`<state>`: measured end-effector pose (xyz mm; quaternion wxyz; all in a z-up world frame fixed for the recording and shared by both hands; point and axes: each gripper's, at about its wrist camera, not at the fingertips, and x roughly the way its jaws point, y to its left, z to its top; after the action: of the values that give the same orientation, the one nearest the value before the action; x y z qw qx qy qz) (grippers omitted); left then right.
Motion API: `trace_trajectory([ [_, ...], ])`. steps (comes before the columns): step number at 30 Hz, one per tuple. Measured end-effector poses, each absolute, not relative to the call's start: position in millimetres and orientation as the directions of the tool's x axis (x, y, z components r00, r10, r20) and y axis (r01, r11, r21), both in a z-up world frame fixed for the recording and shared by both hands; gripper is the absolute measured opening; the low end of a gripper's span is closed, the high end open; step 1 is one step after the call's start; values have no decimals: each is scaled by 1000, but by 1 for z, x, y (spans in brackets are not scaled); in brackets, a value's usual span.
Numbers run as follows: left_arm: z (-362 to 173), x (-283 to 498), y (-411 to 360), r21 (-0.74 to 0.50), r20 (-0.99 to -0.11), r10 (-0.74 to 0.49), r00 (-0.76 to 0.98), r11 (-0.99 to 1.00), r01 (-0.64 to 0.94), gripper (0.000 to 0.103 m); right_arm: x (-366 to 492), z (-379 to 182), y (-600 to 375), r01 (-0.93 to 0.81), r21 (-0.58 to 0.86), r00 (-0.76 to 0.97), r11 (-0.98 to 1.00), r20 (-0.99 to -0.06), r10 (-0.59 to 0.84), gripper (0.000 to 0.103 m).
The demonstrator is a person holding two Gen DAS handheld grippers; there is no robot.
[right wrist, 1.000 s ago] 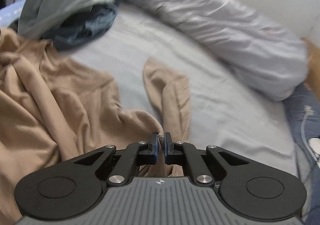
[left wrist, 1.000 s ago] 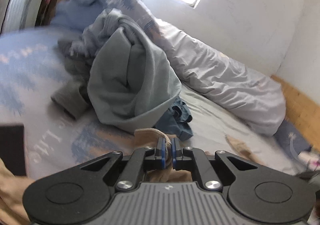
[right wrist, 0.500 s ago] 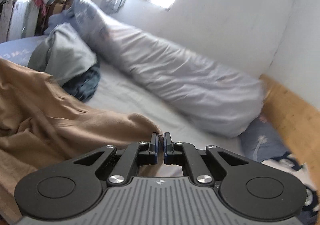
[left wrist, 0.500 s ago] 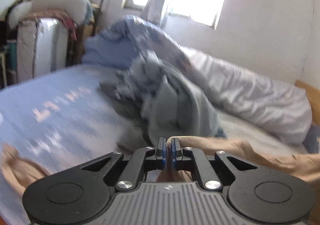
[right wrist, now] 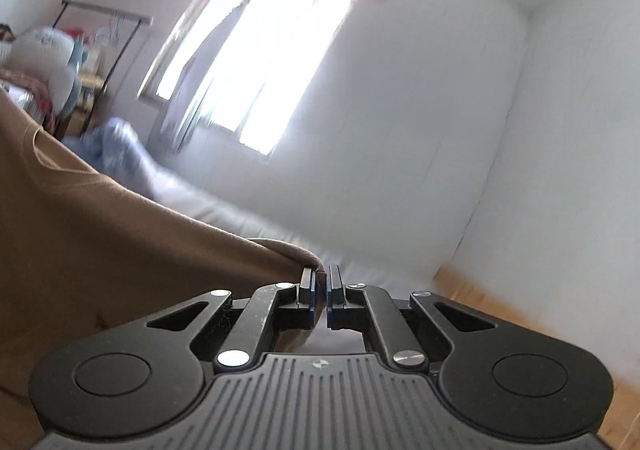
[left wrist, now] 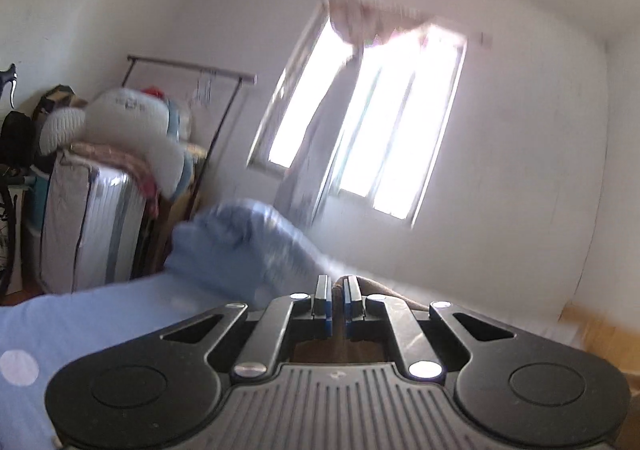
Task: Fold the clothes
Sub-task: 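Lift the tan shirt high with both tools and shake it out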
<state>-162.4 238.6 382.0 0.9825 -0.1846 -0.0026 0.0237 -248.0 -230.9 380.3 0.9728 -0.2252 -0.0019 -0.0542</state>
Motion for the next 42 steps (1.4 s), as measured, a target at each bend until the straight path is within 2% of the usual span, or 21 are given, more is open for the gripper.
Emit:
trace_trajectory([
  [5,455,-201,244,-409,152,17,988,911,47,3,-306,443,-222,202,-423,967,883,230,-112,1],
  [11,529,-242,244,-422,283,-57,958,889,178,3,-370,510,-222,289,-378,906,879,405,-124,1],
  [19,594,-285,238,-399,387,-161,908,859,322,3,-424,572,-229,384,-334,830,861,533,-164,1],
  [24,607,-290,241,-379,408,-167,898,863,333,3,-422,579,-234,383,-334,832,861,529,-164,1],
  [28,604,-275,246,-375,392,-151,907,875,308,3,-402,577,-232,374,-356,849,856,503,-161,1],
  [36,584,-215,246,-373,300,-124,946,898,235,3,-346,555,-235,334,-356,884,873,440,-159,1],
  [42,563,-145,226,-368,208,-121,971,910,192,3,-294,537,-248,282,-333,921,900,355,-157,1],
])
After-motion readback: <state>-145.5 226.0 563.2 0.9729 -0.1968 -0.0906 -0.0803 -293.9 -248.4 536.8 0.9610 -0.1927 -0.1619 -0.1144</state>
